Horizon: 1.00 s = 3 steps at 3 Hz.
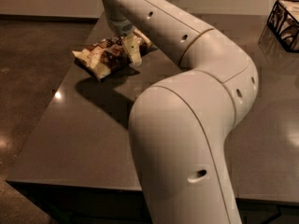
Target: Move brown chip bag near pepsi can
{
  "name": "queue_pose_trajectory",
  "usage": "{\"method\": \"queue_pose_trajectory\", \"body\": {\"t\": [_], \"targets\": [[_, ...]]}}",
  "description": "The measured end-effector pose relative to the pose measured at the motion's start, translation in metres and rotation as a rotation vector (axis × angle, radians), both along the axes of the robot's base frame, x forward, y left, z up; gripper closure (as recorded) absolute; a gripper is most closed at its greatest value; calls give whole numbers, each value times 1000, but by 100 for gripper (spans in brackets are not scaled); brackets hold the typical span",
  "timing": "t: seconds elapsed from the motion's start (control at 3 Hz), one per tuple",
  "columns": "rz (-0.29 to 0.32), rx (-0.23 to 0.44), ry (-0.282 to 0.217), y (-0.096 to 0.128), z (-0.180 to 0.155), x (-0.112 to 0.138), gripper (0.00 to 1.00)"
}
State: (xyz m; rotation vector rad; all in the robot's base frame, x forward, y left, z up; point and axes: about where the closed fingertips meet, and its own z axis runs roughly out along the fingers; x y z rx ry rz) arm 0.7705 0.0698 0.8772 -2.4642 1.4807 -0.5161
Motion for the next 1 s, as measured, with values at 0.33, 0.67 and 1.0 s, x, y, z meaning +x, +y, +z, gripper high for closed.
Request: {"method": "queue_pose_trajectory", "body": {"t": [0.33,0.67,1.0], "targets": [[16,-39,13,8,0,0,18],[18,-55,22,9,-1,1,39],[12,-61,24,5,-1,2,62]]}}
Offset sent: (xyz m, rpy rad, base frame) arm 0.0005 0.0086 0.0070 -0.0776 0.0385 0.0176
